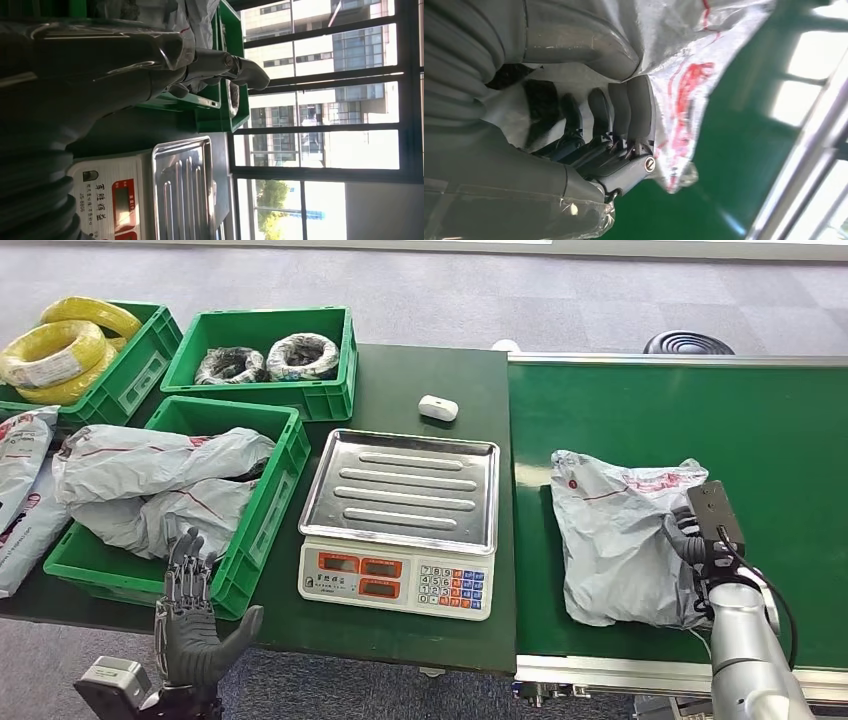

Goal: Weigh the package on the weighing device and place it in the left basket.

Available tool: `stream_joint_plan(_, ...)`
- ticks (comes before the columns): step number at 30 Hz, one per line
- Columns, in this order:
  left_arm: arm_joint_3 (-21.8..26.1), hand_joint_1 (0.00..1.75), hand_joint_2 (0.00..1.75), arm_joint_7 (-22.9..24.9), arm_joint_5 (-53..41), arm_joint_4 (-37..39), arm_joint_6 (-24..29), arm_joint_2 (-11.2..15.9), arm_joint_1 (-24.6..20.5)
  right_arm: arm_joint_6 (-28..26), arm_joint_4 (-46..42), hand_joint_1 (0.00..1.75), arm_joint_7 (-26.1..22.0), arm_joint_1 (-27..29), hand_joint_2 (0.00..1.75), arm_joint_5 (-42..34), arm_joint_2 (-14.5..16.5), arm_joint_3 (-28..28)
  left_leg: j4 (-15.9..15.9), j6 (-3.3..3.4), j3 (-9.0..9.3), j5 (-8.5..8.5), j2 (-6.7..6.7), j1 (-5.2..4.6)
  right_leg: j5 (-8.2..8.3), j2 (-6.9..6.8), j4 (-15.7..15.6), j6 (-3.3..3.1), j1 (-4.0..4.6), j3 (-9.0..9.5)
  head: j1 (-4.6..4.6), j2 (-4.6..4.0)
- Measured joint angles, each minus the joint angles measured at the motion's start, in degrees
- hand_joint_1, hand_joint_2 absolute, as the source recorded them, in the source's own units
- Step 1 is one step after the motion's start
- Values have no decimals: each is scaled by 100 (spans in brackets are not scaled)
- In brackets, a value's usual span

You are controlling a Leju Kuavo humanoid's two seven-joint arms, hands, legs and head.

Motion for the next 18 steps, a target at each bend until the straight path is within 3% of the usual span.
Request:
stream_joint_plan(3, -1, 0, 175, -61, 15, 41, 25, 72, -55, 102, -548, 174, -230, -19, 175, -690, 138, 81, 0, 0, -1, 0, -6, 1, -1, -7, 0, 0, 0, -1, 0, -1)
stream_joint_plan(8, -14, 0, 175, -140, -35, 63, 68, 126, -99, -228, -1813, 175, -323, 158, 175, -1407, 406, 415, 0, 0, -6, 0, -4, 1, -1, -6, 1, 0, 1, -7, 1, -1)
stream_joint_plan(13, -60, 0, 175, -158, -112, 102, 14, 150, -217, -534, -3048, 175, -283, 296, 175, -1505, 643, 1050, 0, -1, -6, 1, -2, 1, 0, -5, 1, 0, 1, -6, 0, 0)
stream_joint_plan(18, -119, 0, 175, -158, -178, 192, -76, 153, -412, -408, -3721, 175, -101, 183, 175, -1243, 923, 1851, -1, -3, -2, 4, 1, 2, 1, -3, 3, -1, 2, -3, 0, 0)
